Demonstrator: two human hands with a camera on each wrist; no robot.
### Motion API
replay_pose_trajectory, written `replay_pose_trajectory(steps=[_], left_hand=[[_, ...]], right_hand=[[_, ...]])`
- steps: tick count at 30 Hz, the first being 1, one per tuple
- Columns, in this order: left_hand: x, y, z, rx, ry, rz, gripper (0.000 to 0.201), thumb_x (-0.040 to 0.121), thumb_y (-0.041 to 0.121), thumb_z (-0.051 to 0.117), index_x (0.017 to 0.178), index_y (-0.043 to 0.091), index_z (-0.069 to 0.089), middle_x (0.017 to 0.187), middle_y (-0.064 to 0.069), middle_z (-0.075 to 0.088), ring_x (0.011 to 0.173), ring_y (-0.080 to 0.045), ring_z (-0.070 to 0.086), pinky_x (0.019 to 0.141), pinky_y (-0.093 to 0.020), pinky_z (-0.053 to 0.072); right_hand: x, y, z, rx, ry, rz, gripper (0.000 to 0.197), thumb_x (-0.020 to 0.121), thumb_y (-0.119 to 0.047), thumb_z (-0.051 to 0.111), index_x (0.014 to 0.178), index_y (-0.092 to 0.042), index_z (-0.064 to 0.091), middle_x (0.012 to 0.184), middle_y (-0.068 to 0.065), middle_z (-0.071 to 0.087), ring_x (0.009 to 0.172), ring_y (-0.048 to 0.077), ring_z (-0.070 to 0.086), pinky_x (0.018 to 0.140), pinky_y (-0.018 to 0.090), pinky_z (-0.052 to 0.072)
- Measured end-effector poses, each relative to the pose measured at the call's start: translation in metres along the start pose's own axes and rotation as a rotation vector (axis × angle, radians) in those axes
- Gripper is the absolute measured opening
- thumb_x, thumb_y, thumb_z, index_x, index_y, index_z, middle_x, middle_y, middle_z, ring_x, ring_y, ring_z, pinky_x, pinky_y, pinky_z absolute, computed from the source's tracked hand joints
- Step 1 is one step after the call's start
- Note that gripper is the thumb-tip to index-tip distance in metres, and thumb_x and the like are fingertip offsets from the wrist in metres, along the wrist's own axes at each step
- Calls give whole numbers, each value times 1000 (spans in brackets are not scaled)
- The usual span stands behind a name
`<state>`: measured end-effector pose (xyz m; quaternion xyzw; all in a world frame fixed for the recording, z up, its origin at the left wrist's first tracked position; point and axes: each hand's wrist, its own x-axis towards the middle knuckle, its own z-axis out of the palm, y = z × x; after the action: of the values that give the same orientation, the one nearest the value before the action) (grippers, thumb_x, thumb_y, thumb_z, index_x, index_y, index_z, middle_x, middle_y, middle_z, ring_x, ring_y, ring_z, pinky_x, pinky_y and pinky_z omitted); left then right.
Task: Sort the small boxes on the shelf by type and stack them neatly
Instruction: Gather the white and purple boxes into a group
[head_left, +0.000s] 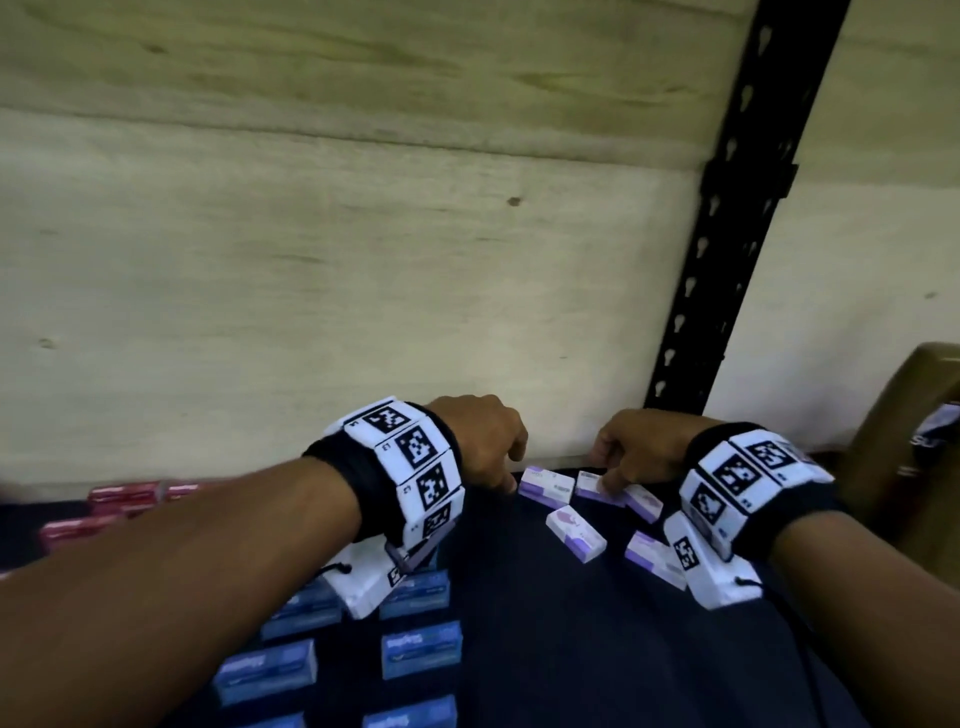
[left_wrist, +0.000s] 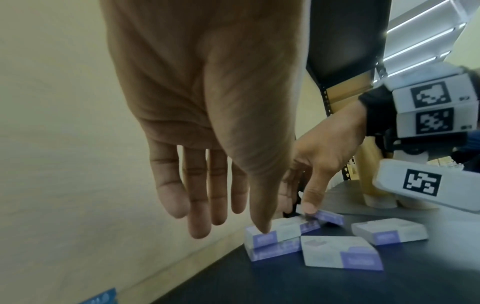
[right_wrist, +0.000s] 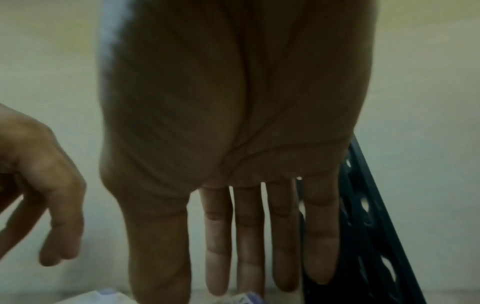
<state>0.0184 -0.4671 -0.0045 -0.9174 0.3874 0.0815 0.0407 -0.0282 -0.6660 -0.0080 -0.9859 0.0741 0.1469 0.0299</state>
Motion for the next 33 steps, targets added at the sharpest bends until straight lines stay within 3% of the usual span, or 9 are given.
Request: replay_pose_trajectory(steps=[2, 6, 11, 15, 19, 22, 26, 29, 33], left_hand=[[13, 2, 4, 1, -12, 13, 51, 87, 45, 69, 133, 28, 55, 128, 3, 56, 112, -22, 57, 84, -33, 46], [30, 6, 10, 10, -30, 71, 56, 87, 45, 70, 136, 25, 53, 129, -1, 56, 113, -25, 57, 82, -32, 44], [41, 9, 13, -6, -36, 105, 44, 83, 39, 75, 124, 26, 64, 120, 1, 64, 104, -23, 61, 78, -32, 47], [37, 4, 8, 0, -4, 87, 35, 80, 35, 78, 112, 24, 68, 109, 2, 66, 97, -22, 63, 72, -32, 47], [26, -9, 3, 16, -33, 40, 36, 75, 31, 84, 106, 20, 69, 103, 1, 67, 91, -22, 63, 69, -31, 49], [18, -16, 4, 23, -92, 21, 43, 71, 26, 87, 108, 15, 68, 106, -3, 67, 89, -22, 62, 68, -29, 47], [14, -23, 5, 2, -146, 32, 45, 67, 23, 90, 104, 10, 69, 99, -5, 68, 81, -18, 58, 53, -22, 40], [12, -25, 5, -16, -163, 32, 44, 66, 22, 90, 103, 10, 69, 93, -2, 67, 80, -15, 56, 49, -19, 37], [13, -28, 7, -20, -152, 39, 35, 69, 20, 88, 97, 12, 70, 84, 2, 62, 77, -14, 55, 49, -19, 36]], right_hand=[[8, 3, 2, -13, -40, 25, 46, 79, -32, 79, 116, -6, 68, 114, 8, 71, 107, 25, 65, 94, 37, 52], [14, 5, 4, -24, -86, 25, 48, 78, -36, 81, 117, -12, 69, 113, 1, 69, 105, 19, 63, 91, 32, 51], [21, 4, 7, -6, -83, -7, 46, 76, -39, 82, 112, -13, 70, 101, 3, 72, 93, 17, 64, 87, 33, 52], [19, -5, 9, -10, -52, -49, 42, 77, -43, 79, 111, -21, 70, 103, -2, 70, 92, 15, 62, 80, 27, 49], [18, -15, 9, -1, -39, -88, 41, 80, -48, 75, 112, -23, 68, 92, -8, 63, 91, 14, 58, 76, 27, 44], [16, -24, 11, -24, -51, -98, 40, 82, -52, 72, 111, -23, 69, 98, -7, 64, 93, 15, 58, 79, 29, 45], [15, -30, 12, -41, -51, -120, 35, 84, -48, 73, 104, -20, 73, 102, -3, 71, 95, 17, 64, 84, 31, 50], [16, -33, 13, -35, -26, -134, 28, 82, -42, 76, 99, -20, 73, 98, -3, 72, 93, 17, 65, 86, 34, 54], [15, -38, 11, 3, -2, -162, 29, 79, -31, 81, 103, -22, 69, 91, -9, 66, 88, 14, 61, 74, 26, 47]])
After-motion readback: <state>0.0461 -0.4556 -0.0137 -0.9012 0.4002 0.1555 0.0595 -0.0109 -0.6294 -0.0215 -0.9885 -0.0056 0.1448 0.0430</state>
